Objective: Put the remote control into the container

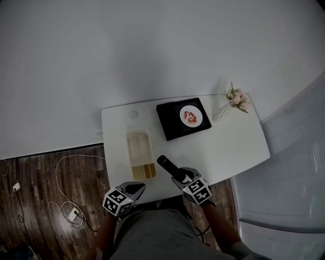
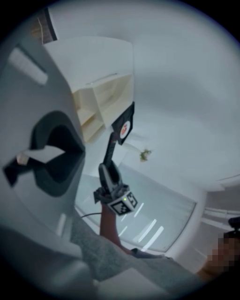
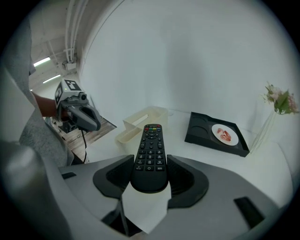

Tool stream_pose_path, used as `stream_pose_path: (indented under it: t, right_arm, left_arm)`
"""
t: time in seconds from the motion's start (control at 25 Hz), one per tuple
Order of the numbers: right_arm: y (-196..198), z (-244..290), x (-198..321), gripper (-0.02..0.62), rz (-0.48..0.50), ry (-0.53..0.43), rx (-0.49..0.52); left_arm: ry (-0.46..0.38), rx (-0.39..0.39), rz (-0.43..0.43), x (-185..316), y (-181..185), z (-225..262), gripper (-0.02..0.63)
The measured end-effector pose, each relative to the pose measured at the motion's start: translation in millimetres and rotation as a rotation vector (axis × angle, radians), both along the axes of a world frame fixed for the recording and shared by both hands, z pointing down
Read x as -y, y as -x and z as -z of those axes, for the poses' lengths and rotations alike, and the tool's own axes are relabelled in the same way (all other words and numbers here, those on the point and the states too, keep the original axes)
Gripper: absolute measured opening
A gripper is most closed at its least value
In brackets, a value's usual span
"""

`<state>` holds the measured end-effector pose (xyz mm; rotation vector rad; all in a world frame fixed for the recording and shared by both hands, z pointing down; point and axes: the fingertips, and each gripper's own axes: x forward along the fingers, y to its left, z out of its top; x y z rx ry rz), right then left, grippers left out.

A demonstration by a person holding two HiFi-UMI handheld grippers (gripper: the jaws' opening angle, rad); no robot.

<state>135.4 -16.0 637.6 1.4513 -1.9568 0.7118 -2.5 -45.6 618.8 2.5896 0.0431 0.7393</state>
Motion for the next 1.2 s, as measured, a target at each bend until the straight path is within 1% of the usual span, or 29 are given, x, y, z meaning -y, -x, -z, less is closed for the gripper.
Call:
stream_pose_path:
  t: [0.16,0.4,0.72,0.88,1.2]
  right_arm:
    - [7,14,-2,0.229,0.116,0.073,-0.014]
    - [9,33,0,0.229,0.31,0.166,-0.159]
    - [11,42,6,0.23,0.513,0.297,-0.29]
    - [12,45,9,0.229,0.597,0.351,-0.329]
    - [16,49,22,0.23,0.716,0.403,-0.416]
  left_arm:
    - [-0.019,-0.007,0.011,3,2,5,0.0]
    - [-0.035,-0.018,0.043,6,8,6,0.0]
    - [-0.024,-0.021,0.089,5,16,5,0.0]
    - [-0.015,-0.028,0.119,6,21,3,0.0]
    - [-0.009,-0.045,0.185,8,29,6,0.0]
